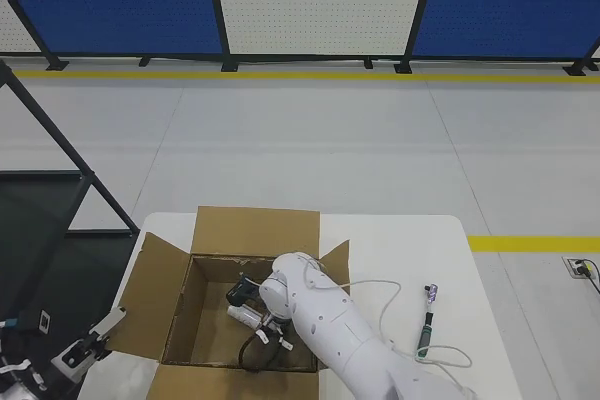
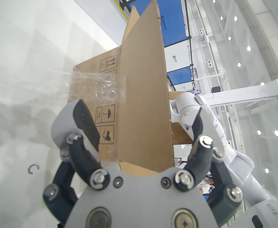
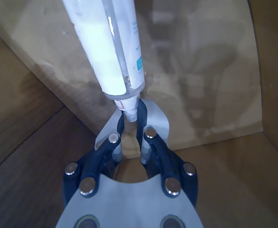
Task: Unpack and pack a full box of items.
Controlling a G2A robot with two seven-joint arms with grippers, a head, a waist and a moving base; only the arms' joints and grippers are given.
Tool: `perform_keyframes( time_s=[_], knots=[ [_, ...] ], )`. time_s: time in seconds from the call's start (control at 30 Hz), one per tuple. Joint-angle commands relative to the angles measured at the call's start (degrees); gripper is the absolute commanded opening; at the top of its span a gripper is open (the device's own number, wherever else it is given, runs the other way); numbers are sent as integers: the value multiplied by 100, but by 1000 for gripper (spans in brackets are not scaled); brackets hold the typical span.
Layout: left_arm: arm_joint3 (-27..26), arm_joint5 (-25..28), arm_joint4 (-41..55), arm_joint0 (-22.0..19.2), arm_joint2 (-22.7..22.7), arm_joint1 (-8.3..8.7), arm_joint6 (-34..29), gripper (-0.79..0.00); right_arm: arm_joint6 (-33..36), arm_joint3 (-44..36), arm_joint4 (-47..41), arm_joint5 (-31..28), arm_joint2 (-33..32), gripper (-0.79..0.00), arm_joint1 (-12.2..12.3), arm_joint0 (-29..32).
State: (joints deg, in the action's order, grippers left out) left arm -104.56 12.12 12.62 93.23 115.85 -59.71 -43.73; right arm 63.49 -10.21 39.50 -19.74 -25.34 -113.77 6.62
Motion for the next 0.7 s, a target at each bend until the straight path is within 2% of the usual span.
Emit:
perform_keyframes(
  time_s=[0.0, 0.03, 0.07, 0.37, 0.67],
  knots=[
    [-20, 19, -14, 25, -16, 1, 19, 0, 52, 37, -24, 76, -36, -413, 24, -28],
    [-31, 26, -32, 37, -21, 1, 30, 0, 27, 28, -32, 113, -53, -22, 35, -41],
    [-39, 30, -43, 49, -28, 1, 45, 0, -11, -5, -27, 114, -64, 0, 45, -47],
    [-130, 116, -127, 170, -81, -2, 181, 0, -131, -470, 183, 221, -73, 0, 116, -6],
    [-160, 191, -89, 287, -77, -11, 322, 0, -632, -751, 441, 537, -113, 0, 180, 65]
  ],
)
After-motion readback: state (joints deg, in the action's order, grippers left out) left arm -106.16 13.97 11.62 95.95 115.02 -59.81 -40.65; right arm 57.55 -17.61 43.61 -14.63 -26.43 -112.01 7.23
